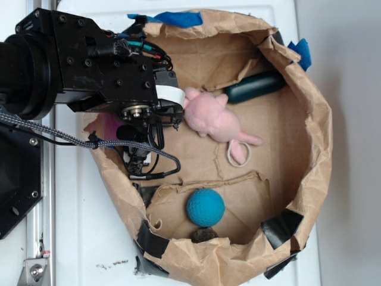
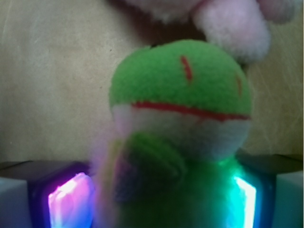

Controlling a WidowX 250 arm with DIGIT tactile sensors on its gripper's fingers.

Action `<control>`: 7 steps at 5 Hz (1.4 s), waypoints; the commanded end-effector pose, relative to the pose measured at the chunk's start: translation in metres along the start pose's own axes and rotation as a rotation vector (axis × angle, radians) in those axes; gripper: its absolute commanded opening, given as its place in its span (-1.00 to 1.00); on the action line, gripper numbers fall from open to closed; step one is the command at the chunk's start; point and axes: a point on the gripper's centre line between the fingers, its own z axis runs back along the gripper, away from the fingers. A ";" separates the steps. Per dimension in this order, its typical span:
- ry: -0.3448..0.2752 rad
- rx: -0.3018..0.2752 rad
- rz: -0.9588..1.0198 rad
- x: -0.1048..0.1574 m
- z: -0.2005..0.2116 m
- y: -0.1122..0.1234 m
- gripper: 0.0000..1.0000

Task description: Grab the green animal.

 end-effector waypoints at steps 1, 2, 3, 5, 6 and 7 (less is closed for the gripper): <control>-0.013 -0.027 -0.049 -0.007 0.017 -0.011 -1.00; -0.096 -0.089 -0.021 0.002 0.060 -0.012 -1.00; -0.167 -0.127 -0.001 0.030 0.112 -0.009 -1.00; -0.212 -0.119 -0.005 0.056 0.171 -0.012 -1.00; -0.214 -0.110 0.007 0.056 0.177 -0.012 -1.00; -0.199 -0.117 0.019 0.054 0.172 -0.010 -1.00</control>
